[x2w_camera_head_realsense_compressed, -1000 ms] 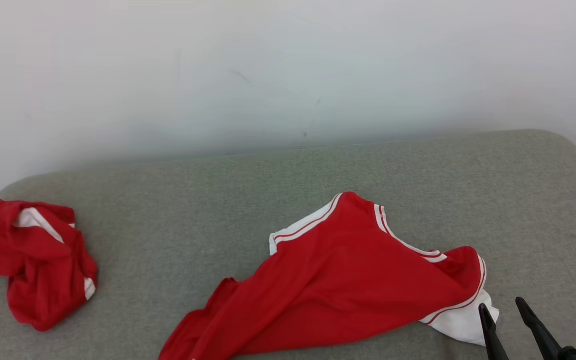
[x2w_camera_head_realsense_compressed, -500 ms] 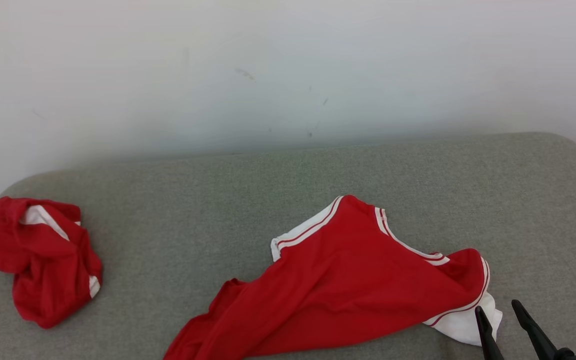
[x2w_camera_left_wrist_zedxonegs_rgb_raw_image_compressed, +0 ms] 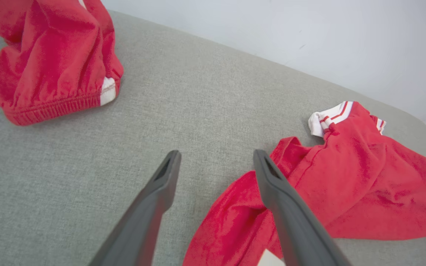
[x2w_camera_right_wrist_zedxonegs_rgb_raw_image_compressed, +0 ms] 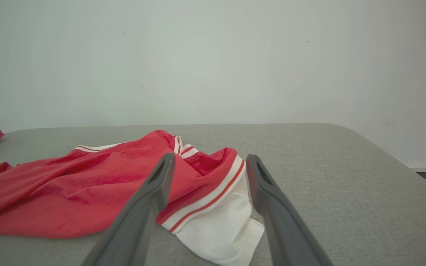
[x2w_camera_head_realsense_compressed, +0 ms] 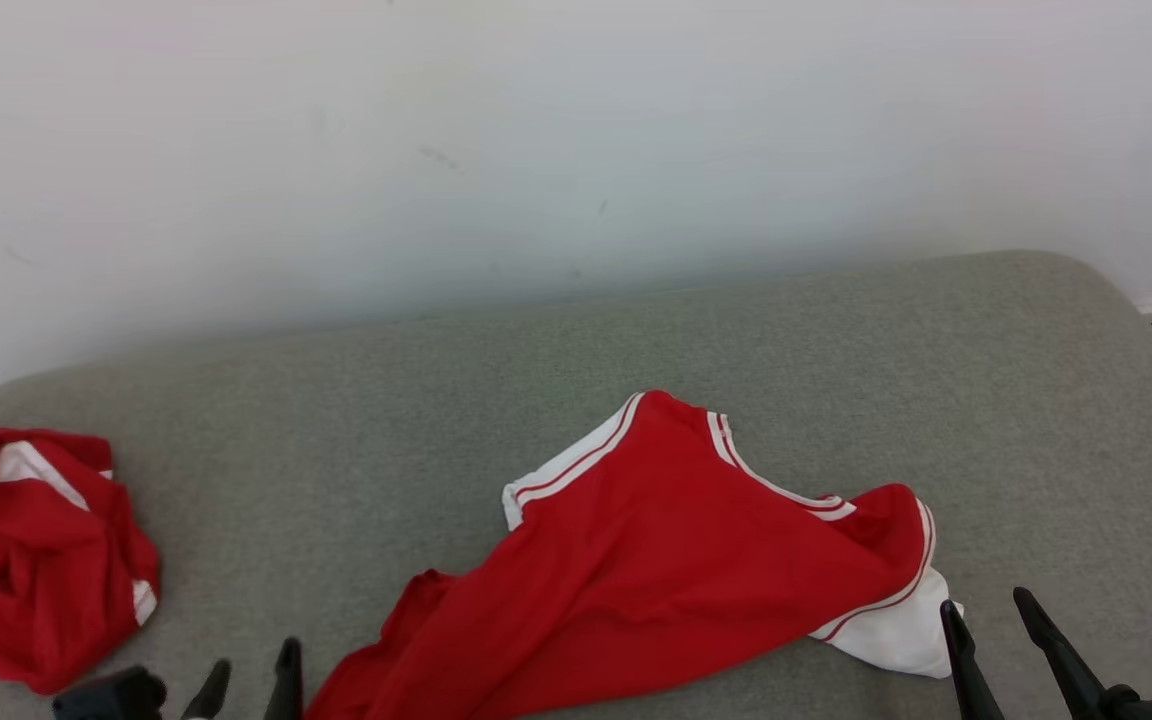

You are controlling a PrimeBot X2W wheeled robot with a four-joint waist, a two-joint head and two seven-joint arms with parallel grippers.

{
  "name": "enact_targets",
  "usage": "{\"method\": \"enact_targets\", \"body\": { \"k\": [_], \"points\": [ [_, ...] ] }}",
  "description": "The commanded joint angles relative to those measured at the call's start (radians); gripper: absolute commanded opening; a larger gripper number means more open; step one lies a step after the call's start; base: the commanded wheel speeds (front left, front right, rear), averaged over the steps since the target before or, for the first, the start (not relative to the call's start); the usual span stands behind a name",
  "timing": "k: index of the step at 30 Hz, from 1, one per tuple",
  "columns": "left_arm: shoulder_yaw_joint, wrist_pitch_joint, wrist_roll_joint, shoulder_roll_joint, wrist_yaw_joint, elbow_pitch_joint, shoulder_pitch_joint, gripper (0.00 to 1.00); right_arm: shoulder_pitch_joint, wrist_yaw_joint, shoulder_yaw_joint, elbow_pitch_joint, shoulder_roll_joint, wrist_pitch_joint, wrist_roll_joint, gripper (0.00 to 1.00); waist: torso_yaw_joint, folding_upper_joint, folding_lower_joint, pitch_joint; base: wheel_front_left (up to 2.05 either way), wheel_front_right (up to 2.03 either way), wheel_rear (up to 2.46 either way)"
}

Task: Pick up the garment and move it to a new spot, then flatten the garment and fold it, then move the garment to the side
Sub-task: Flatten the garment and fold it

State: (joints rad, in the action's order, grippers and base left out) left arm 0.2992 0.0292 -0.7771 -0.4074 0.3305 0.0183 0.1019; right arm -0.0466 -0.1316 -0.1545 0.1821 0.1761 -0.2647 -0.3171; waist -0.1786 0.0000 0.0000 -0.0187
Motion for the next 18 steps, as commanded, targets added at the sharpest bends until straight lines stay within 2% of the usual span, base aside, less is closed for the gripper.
{"method": "enact_targets", "body": {
  "k": [1,5,8,18],
  "points": [
    [0.007,-0.01,0.012,-0.007,0.006,-0.026,-0.026,1.0,0.007,0.002,0.001,-0.004,0.003,0.001,-0.002,1.0,-0.026,0.0,0.0,0.006,0.0,0.0,0.0],
    [0.043,-0.047,0.04,0.009,0.014,-0.083,-0.111,1.0,0.022,0.002,0.003,-0.012,0.0,0.001,-0.004,1.0,-0.076,0.0,0.0,0.021,0.0,0.0,0.0],
    [0.08,-0.081,0.055,0.034,0.004,-0.071,-0.196,1.0,0.029,0.002,0.004,-0.017,-0.005,0.001,-0.009,1.0,-0.114,0.0,0.0,0.039,0.0,0.0,0.0],
    [0.18,-0.191,0.077,0.112,-0.046,0.227,-0.467,1.0,0.055,0.002,-0.005,-0.019,-0.016,0.001,-0.024,1.0,-0.197,0.0,0.0,0.116,0.0,0.0,0.0]
  ]
}}
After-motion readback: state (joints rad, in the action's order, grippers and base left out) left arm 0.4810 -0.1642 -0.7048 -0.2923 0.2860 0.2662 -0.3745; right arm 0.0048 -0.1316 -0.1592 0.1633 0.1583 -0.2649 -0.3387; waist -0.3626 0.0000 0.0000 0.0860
